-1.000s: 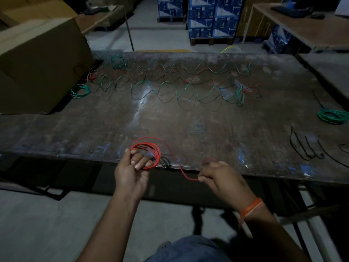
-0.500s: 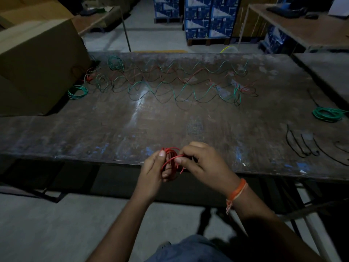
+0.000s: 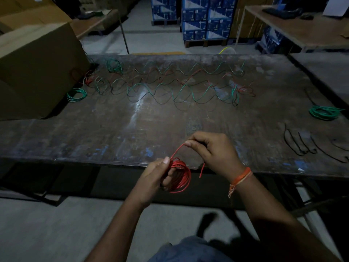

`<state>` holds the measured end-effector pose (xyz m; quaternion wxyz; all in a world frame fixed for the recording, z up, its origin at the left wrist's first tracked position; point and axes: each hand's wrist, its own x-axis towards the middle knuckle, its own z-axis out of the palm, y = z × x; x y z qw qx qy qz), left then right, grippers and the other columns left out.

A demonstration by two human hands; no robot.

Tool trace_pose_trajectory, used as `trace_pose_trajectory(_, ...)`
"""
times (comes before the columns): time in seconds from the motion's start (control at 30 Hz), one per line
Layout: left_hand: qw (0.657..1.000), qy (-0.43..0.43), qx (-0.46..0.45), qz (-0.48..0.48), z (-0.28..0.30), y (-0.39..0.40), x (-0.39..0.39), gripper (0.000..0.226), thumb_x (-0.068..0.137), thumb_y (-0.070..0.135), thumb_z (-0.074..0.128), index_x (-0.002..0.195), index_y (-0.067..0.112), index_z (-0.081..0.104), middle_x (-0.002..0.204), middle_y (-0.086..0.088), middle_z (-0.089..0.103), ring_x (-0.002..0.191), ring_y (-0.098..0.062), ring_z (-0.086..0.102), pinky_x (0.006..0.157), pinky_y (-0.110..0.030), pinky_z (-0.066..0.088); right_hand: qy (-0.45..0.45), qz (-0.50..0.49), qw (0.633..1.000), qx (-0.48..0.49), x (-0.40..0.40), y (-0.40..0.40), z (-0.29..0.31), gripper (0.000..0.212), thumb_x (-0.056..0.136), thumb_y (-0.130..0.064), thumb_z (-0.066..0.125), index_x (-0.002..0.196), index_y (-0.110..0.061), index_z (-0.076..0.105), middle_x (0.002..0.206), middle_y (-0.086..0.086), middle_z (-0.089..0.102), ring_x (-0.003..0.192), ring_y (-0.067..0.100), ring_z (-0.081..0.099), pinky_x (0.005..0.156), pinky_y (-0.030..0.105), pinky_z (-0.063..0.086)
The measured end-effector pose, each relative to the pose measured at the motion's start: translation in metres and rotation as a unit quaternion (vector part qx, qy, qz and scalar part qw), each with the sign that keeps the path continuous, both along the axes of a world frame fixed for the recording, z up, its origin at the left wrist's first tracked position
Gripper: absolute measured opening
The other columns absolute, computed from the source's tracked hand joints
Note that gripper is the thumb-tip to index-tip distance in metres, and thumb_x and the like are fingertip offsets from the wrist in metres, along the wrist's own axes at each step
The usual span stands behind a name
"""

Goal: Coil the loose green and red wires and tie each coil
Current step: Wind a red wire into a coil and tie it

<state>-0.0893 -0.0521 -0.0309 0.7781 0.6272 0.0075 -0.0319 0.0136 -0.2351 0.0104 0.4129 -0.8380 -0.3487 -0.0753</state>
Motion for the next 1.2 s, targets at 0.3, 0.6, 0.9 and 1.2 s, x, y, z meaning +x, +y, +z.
trace_pose_trajectory(0.3,0.949,0.039,-0.311,0.007,-0.004,0.006,0.001,0.036,0.089,0.043,0.070,0.071,0.018,0.052,0.049,0.011,0.016,0.040,-0.008,0.012,0.040,-0.021,0.024,0.234,0.040,0.968,0.083,0.007,-0.020,-0.021,0.006,0.092,-0.012,0.073,0.089,-0.017,0.071,0.072,0.000,0.069,0.068,0.012,0.062,0.066,0.034,0.052)
trace_pose_trajectory(0.6,0.939,0.070,-0.332,0.051,-0.001,-0.007,0.003,0.037,0.099,0.037,0.045,0.068,0.018,0.050,0.050,0.009,0.012,0.040,-0.008,0.009,0.041,-0.022,0.017,0.239,-0.074,0.942,0.222,-0.017,0.000,-0.023,0.011,0.096,-0.001,0.064,0.088,-0.008,0.063,0.073,0.007,0.070,0.061,0.016,0.067,0.060,0.026,0.056)
trace_pose_trajectory(0.9,0.925,0.076,-0.350,0.123,-0.007,-0.010,0.006,0.035,0.099,0.037,0.042,0.070,0.017,0.047,0.043,0.011,0.024,0.033,-0.002,0.023,0.039,-0.020,0.024,0.321,-0.095,0.910,0.243,-0.044,0.016,-0.041,0.014,0.096,-0.003,0.064,0.082,-0.003,0.066,0.071,0.013,0.071,0.061,0.015,0.068,0.060,0.023,0.052)
trace_pose_trajectory(1.2,0.916,0.071,-0.365,0.153,-0.011,0.000,0.009,0.038,0.103,0.037,0.037,0.072,0.017,0.047,0.043,0.012,0.026,0.034,-0.002,0.024,0.040,-0.020,0.026,0.336,0.033,0.941,-0.040,-0.051,0.010,-0.041,0.021,0.094,-0.011,0.058,0.083,-0.015,0.076,0.078,0.008,0.076,0.071,0.015,0.071,0.074,0.029,0.057)
